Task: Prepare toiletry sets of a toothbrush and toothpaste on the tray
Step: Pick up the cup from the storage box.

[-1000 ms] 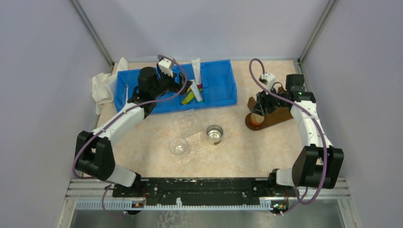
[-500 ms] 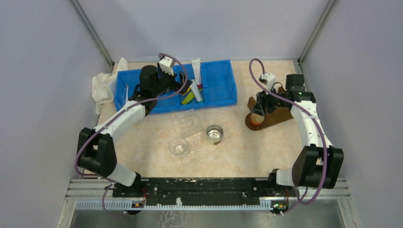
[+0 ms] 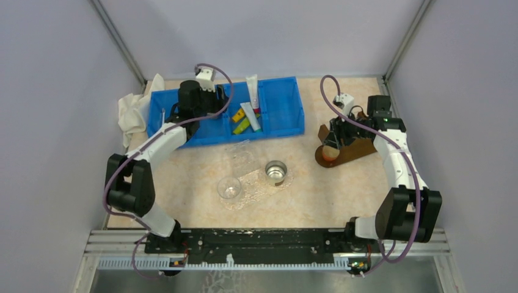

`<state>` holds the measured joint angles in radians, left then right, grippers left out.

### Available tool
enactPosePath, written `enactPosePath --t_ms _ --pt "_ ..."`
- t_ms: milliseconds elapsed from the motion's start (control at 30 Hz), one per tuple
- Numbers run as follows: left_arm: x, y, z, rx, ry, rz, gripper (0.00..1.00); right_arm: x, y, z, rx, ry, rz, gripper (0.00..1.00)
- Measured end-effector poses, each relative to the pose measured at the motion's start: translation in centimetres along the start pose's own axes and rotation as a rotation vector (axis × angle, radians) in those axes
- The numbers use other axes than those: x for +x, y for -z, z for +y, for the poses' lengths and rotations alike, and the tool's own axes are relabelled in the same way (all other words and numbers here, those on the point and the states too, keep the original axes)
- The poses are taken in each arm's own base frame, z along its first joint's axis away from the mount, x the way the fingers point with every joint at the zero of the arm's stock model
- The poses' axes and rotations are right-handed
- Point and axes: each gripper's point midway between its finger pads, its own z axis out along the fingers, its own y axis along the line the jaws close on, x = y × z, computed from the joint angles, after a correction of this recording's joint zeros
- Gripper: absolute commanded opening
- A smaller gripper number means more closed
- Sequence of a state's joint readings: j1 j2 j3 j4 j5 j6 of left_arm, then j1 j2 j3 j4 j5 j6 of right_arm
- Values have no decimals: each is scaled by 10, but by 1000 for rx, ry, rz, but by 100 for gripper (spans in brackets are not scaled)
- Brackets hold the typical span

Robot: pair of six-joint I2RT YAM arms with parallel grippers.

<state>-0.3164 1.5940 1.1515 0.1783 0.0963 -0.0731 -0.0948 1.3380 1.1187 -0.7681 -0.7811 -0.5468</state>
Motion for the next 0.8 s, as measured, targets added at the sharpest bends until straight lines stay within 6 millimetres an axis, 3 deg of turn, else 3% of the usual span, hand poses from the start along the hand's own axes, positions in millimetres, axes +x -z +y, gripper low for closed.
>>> enactPosePath --t_ms 167,300,533,800 --pt "19 -12 49 -118 73 52 43 0 0 0 0 1 -1 52" --pt "37 -24 74 -178 111 111 33 1 -1 0 -3 0 -2 52" --pt "65 -45 81 -193 111 230 36 3 -2 1 -8 -5 0 52" --pt "82 -58 84 -181 97 303 41 1 -3 0 -4 3 -7 52"
